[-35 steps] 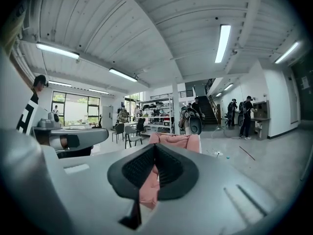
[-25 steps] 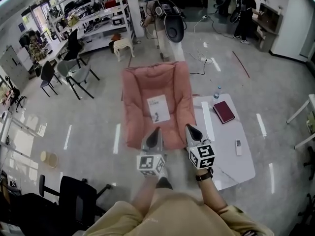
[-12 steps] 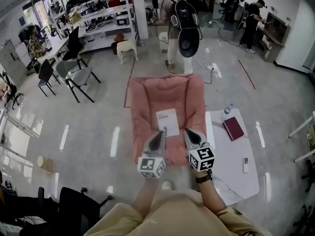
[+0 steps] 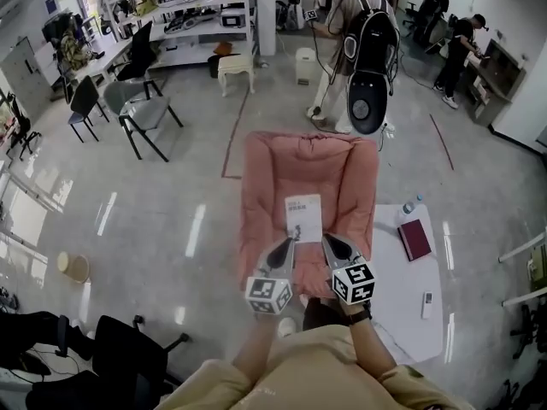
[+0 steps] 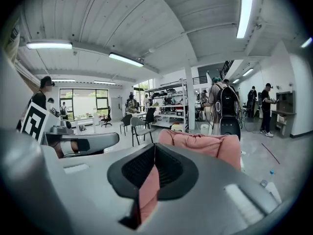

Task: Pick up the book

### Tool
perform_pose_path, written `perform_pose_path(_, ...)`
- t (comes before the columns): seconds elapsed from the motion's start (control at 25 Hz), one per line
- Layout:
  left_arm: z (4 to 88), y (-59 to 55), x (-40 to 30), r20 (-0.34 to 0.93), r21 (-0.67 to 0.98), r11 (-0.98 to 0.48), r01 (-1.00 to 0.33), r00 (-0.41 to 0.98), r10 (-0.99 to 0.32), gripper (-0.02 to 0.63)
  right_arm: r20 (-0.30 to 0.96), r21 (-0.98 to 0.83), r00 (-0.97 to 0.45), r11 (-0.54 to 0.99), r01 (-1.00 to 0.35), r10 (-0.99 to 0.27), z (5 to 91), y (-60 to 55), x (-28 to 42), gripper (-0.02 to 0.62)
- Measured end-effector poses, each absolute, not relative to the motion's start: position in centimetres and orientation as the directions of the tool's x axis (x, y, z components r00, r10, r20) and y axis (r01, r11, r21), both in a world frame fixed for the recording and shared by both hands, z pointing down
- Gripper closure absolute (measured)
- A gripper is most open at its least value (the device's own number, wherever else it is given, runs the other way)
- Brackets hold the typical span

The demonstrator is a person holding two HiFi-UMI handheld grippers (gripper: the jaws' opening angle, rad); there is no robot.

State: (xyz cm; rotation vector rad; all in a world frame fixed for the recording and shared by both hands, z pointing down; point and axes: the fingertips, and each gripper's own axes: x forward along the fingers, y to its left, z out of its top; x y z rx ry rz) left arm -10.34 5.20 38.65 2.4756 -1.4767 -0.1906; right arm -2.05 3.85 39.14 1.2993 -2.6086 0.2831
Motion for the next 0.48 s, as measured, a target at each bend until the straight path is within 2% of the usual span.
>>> perform_pose_path(0.48, 47.3, -0.9, -11.7, 0.239, 0.284, -0.381, -0.88, 0.45, -0.861, 0.607, 0.4, -0.189, -0.564, 0.537, -0.822, -0.722, 48.0, -4.2, 0.8, 0.577)
